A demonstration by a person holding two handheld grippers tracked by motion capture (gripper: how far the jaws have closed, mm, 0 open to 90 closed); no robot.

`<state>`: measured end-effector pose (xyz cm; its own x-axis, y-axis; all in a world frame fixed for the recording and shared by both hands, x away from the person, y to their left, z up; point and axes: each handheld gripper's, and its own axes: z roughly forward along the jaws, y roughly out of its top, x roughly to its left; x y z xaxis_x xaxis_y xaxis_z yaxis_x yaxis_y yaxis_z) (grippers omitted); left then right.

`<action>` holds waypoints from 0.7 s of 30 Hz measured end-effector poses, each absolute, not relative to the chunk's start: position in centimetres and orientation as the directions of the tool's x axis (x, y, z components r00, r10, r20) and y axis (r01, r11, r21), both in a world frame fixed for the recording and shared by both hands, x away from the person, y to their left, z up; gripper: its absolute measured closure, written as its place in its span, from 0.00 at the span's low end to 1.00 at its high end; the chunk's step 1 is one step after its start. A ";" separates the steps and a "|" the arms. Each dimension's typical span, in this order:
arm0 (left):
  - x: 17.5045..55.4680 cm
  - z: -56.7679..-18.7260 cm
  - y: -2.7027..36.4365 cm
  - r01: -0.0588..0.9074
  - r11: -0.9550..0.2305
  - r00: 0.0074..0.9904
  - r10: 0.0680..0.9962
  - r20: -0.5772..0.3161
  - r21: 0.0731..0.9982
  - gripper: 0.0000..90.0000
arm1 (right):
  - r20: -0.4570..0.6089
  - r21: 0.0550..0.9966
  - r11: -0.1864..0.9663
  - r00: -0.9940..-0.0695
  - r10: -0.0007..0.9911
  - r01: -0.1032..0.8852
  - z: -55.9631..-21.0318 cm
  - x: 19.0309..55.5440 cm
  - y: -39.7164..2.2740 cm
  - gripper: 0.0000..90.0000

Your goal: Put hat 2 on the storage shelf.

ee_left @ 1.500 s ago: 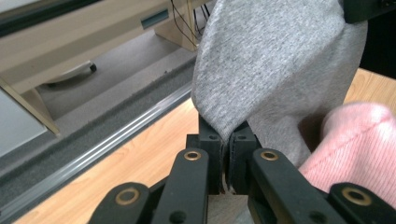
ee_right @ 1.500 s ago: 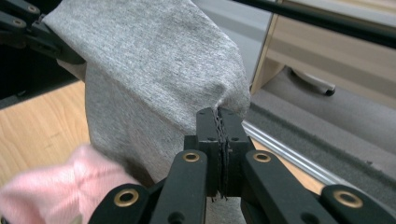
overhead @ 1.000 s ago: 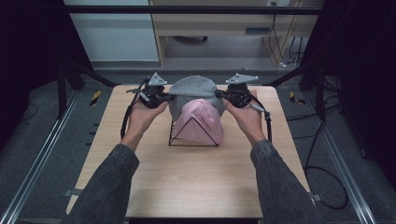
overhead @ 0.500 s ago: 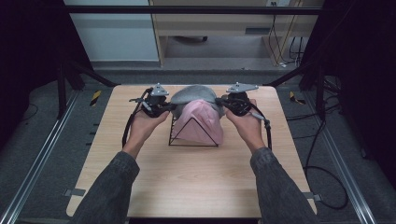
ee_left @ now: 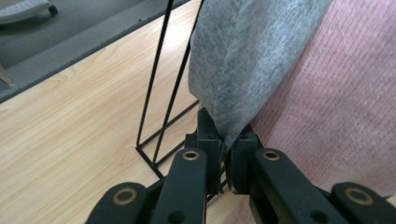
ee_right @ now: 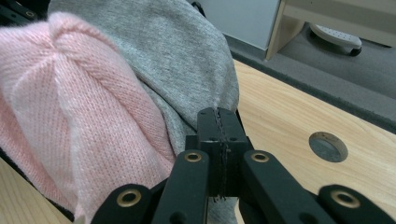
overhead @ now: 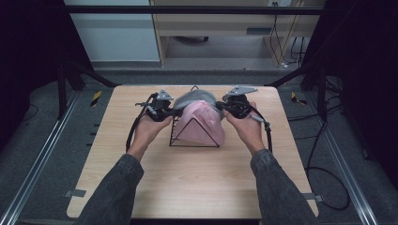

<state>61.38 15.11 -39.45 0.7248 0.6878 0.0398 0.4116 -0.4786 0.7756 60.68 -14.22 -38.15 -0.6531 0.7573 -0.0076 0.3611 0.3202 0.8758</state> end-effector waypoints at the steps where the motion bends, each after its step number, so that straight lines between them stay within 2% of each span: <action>1: 61.4 -39.6 15.1 0.412 -0.483 0.726 0.687 0.042 0.773 0.95 | -0.004 0.873 0.321 -0.652 0.758 0.368 -38.3 60.7 -14.2 1.00; 21: 60.8 -40.6 15.4 0.422 -0.473 0.714 0.699 0.038 0.774 0.97 | 0.010 0.869 0.316 -0.650 0.760 0.382 -39.1 60.5 -14.6 1.00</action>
<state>60.80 15.44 -40.61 0.7138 0.6993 0.0382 0.4216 -0.4727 0.7738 60.53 -14.56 -39.14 -0.6503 0.7596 0.0098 0.3820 0.3158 0.8685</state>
